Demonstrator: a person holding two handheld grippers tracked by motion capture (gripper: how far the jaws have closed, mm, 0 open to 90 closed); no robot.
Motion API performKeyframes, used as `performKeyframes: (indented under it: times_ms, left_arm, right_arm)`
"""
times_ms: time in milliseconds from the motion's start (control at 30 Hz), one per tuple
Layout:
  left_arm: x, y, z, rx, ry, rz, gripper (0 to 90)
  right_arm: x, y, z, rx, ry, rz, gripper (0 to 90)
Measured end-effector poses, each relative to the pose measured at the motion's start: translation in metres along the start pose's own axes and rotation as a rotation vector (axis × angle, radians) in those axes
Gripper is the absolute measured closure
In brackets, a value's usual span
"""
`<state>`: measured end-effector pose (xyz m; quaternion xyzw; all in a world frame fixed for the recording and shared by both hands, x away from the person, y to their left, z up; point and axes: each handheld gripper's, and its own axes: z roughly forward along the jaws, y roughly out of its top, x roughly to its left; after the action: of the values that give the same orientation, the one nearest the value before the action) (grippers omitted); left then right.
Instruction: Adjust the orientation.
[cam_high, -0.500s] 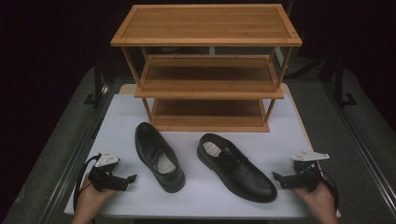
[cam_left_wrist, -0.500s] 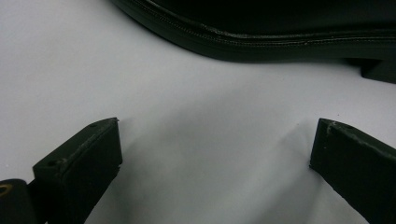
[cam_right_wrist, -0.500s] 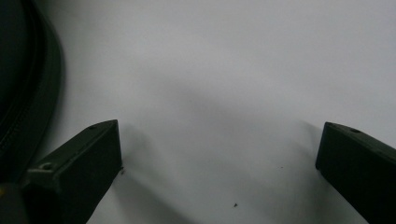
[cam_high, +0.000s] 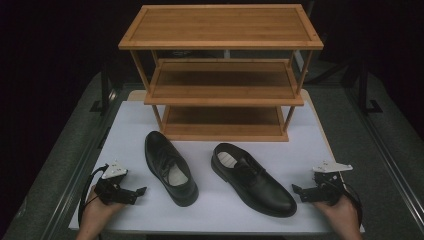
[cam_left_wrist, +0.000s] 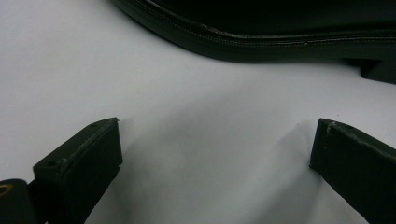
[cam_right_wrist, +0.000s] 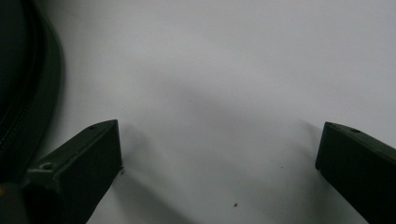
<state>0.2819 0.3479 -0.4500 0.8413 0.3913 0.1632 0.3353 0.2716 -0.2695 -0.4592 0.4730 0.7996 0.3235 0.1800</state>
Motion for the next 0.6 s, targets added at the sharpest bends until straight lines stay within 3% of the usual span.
performKeyframes:
  times_ms: [100, 333, 500, 600]
  left_arm:
    - [0.000, 0.000, -0.001, -0.009, 0.009, -0.007, 3.0]
    - [0.007, -0.002, -0.009, -0.033, 0.021, -0.036, 23.2]
    - [0.013, 0.005, -0.017, -0.053, 0.011, -0.071, 54.0]
    - [0.019, 0.012, -0.022, -0.059, -0.001, -0.100, 77.9]
  right_arm:
    - [0.000, 0.000, 0.000, 0.000, 0.000, 0.000, 0.0]
    - [0.000, 0.000, 0.000, 0.000, 0.001, 0.000, 0.0]
    - [0.000, 0.000, 0.000, 0.000, 0.001, 0.000, 0.0]
    - [0.000, 0.000, 0.000, 0.000, 0.001, 0.000, 0.0]
